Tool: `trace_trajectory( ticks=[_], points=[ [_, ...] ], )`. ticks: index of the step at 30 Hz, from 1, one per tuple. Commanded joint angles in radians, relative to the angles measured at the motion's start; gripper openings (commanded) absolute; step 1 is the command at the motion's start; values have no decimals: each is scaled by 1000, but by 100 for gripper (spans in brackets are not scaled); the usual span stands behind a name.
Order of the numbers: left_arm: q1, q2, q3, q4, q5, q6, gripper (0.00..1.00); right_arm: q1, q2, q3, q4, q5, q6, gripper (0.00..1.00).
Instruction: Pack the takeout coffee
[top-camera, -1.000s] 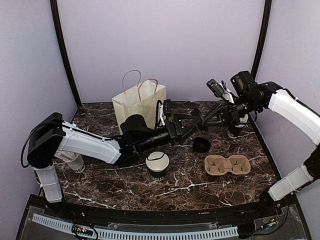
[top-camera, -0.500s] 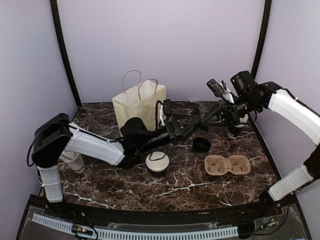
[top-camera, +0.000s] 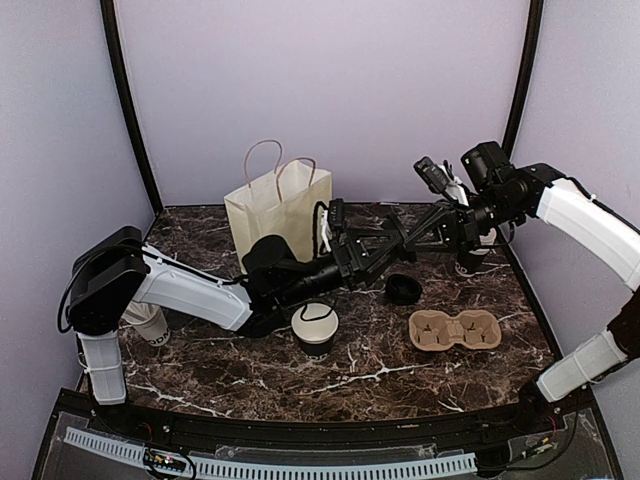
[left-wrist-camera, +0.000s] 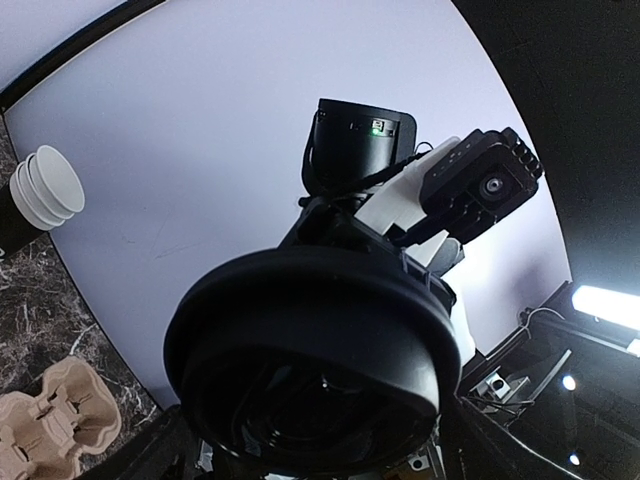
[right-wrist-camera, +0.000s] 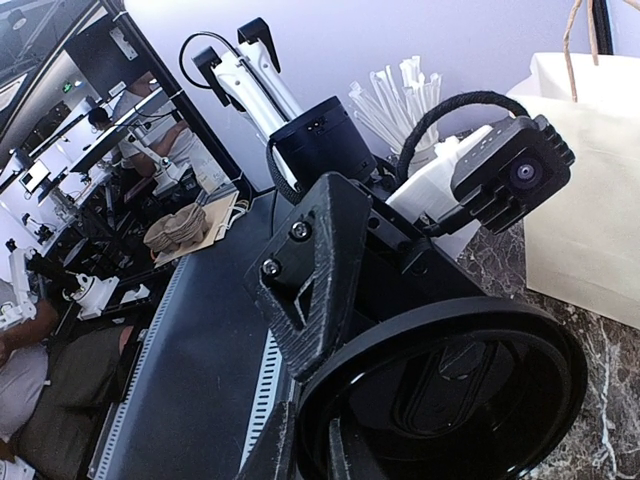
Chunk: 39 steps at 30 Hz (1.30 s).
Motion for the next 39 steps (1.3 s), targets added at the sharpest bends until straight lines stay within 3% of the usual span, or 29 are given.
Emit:
trace_trajectory(
  ticks=[1,7,12,17,22,25,31,39],
  points=[
    [6,-6,22,79,23,8,86,6,-10,-6,27,-9,0,12],
    [10,-2,10,116,24,6,78,7,-10,-9,31,4,0,13],
    [28,-29,-45,108,29,6,75,-23,-29,48,-31,53,-28,32],
    [51,-125,-110,-43,58,90,74,-114,-86,64,-63,44,-63,39],
    [57,-273,-75,-522,107,328,74,-136,-147,-52,54,52,-18,39],
    [57,-376,-43,-850,123,469,75,-136,-166,-101,110,144,-24,39],
    [59,-480,87,-1457,53,721,77,-138,-220,-200,215,271,-38,39],
    [71,-472,231,-1884,-38,874,77,-137,-216,-275,272,331,-27,39]
  ],
)
